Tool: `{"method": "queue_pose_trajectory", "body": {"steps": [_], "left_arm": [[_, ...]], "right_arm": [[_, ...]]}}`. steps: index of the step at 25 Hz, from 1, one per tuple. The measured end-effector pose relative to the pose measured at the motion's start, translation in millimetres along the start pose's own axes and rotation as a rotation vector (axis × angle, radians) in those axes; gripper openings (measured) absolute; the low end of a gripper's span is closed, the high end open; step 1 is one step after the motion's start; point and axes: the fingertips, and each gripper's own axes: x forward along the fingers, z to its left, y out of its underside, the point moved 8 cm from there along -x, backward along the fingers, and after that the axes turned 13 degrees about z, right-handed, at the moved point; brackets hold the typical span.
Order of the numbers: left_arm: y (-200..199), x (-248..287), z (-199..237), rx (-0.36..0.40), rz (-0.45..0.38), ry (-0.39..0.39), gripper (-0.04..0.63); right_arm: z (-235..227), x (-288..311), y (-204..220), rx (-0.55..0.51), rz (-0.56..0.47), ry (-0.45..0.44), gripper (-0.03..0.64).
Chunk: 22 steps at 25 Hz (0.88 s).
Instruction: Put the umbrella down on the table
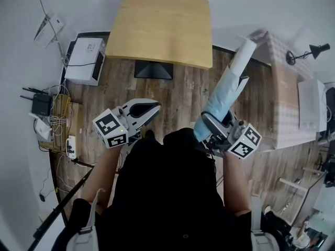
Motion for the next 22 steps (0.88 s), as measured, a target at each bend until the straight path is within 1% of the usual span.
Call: {"method": "queue_pose_trajectory", "body": {"steps": [5,10,17,22], "left_arm": [[-2.7,13.8,13.4,-0.014,0.0,0.01,0.012],[-9.7,33.5,27.6,-0.015,-0.001,-0.01,0.012],[-33.5,55.4,48.5,-0.024,0.0,-0.101,0.012],[-62.8,87.0,64.9,-0.023,-0.005,-0.162,0.012]], "right_arm": [[-15.6,3.2,-5.9,0.008,0.026,0.01,0.278],[-42.4,11.2,-22.0,0.003,0.039,-0.029,0.278],[-99.5,23.4,-55.4,-0.015,0.04,-0.112,0.278],[-146.6,22.9,-86.2,-0.027,0.049,-0.164,0.278]]}}
